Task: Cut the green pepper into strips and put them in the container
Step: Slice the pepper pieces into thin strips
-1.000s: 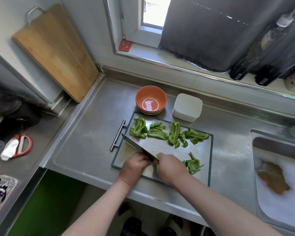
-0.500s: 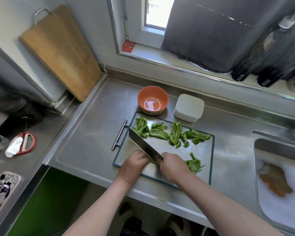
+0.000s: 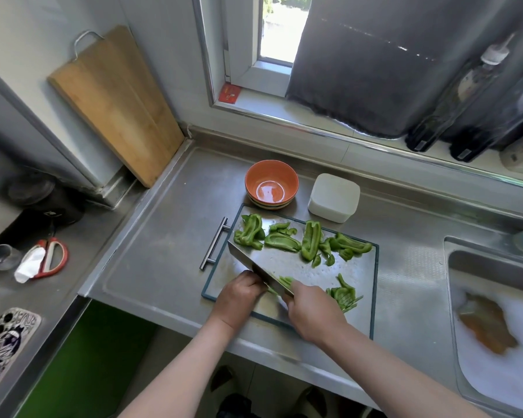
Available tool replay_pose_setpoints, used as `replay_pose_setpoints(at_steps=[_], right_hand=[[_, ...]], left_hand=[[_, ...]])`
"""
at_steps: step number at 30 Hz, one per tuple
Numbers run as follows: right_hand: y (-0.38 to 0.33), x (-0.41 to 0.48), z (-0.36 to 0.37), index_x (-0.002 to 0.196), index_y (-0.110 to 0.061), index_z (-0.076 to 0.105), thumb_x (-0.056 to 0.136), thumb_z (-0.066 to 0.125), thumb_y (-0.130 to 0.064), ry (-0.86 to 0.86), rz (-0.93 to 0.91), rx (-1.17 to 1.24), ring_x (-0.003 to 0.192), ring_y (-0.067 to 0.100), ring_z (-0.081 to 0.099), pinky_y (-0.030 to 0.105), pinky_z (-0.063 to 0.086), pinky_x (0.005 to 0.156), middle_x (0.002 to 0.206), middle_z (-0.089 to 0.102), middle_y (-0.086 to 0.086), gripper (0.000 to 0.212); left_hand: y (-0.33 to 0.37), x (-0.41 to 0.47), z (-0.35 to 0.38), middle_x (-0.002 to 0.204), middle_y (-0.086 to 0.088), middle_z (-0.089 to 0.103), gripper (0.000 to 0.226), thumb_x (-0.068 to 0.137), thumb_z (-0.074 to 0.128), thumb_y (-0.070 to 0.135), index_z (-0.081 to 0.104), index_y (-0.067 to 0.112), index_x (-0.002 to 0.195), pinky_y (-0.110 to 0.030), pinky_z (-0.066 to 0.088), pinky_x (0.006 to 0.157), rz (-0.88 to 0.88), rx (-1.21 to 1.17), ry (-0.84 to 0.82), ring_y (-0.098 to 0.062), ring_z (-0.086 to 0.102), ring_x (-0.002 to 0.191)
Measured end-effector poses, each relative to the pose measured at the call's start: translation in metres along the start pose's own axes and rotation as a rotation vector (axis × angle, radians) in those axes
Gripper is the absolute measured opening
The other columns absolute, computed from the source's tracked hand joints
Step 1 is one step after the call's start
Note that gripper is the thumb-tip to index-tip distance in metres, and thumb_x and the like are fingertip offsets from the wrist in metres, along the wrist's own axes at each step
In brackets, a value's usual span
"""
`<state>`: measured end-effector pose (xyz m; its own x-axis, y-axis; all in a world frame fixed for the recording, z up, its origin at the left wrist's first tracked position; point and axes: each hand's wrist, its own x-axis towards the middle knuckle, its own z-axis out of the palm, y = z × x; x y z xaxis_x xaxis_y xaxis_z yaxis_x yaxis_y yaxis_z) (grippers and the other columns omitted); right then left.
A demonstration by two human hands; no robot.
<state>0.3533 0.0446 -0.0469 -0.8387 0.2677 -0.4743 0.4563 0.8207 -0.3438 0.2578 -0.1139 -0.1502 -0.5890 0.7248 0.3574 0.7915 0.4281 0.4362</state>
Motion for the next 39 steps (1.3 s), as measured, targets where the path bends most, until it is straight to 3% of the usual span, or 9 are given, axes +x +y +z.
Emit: replay_pose_setpoints(at_steps=[3, 10, 16, 20, 25, 35, 39], right_hand=[[0.0, -0.004, -0.002, 0.1, -0.017, 0.053, 0.101, 0.041, -0.034, -0.005, 0.005, -0.018, 0.082, 0.029, 0.059, 0.039, 0.05, 0.07, 0.096, 0.064, 0.007, 0.022], [0.005, -0.008, 0.0, 0.1, -0.016, 0.052, 0.102, 0.039, -0.03, -0.047, 0.037, -0.027, 0.082, 0.031, 0.058, 0.036, 0.044, 0.066, 0.095, 0.063, 0.008, 0.019], [0.002, 0.001, 0.004, 0.097, -0.016, 0.052, 0.1, 0.04, -0.027, -0.092, 0.08, 0.012, 0.085, 0.031, 0.059, 0.037, 0.049, 0.072, 0.095, 0.062, 0.009, 0.017], [-0.012, 0.017, 0.011, 0.095, -0.017, 0.049, 0.098, 0.041, -0.021, -0.091, 0.091, 0.031, 0.084, 0.028, 0.052, 0.035, 0.041, 0.069, 0.095, 0.06, 0.008, 0.009], [-0.017, 0.03, 0.01, 0.103, -0.016, 0.058, 0.1, 0.044, -0.029, -0.077, 0.093, 0.072, 0.093, 0.031, 0.061, 0.037, 0.047, 0.072, 0.101, 0.065, 0.008, 0.019], [-0.006, 0.021, 0.012, 0.096, -0.017, 0.057, 0.096, 0.045, -0.024, -0.079, 0.106, 0.098, 0.083, 0.028, 0.06, 0.033, 0.043, 0.064, 0.092, 0.064, 0.006, 0.014], [0.008, 0.007, 0.012, 0.094, -0.018, 0.056, 0.095, 0.043, -0.021, -0.091, 0.125, 0.088, 0.081, 0.028, 0.061, 0.033, 0.045, 0.063, 0.09, 0.064, 0.005, 0.013]], left_hand=[[-0.002, -0.002, 0.002, 0.09, -0.005, 0.07, 0.006, 0.079, 0.073, 0.012, 0.076, 0.012, 0.084, -0.031, 0.058, 0.065, 0.017, 0.006, 0.008, -0.021, 0.064, 0.085], [-0.003, -0.005, 0.004, 0.093, -0.005, 0.069, 0.023, 0.071, 0.085, 0.002, 0.075, 0.011, 0.089, -0.032, 0.056, 0.063, 0.012, -0.056, 0.022, -0.02, 0.063, 0.086], [-0.008, -0.005, 0.007, 0.089, -0.003, 0.066, 0.006, 0.084, 0.07, 0.012, 0.075, 0.012, 0.088, -0.034, 0.055, 0.061, 0.02, -0.057, 0.013, -0.019, 0.061, 0.083], [-0.007, -0.006, 0.007, 0.087, -0.001, 0.067, 0.007, 0.084, 0.068, 0.012, 0.074, 0.014, 0.085, -0.031, 0.053, 0.063, -0.002, -0.079, 0.018, -0.018, 0.061, 0.081], [-0.001, -0.003, -0.001, 0.084, 0.0, 0.067, 0.016, 0.088, 0.06, 0.019, 0.073, 0.013, 0.081, -0.027, 0.05, 0.067, -0.107, -0.137, 0.076, -0.017, 0.059, 0.081], [-0.004, -0.002, -0.005, 0.084, -0.001, 0.065, 0.013, 0.087, 0.06, 0.014, 0.071, 0.013, 0.08, -0.032, 0.053, 0.063, -0.038, -0.057, 0.008, -0.019, 0.058, 0.078], [-0.002, -0.001, -0.007, 0.086, -0.001, 0.067, 0.004, 0.082, 0.071, 0.009, 0.072, 0.013, 0.082, -0.028, 0.053, 0.065, -0.048, -0.063, 0.024, -0.018, 0.059, 0.08]])
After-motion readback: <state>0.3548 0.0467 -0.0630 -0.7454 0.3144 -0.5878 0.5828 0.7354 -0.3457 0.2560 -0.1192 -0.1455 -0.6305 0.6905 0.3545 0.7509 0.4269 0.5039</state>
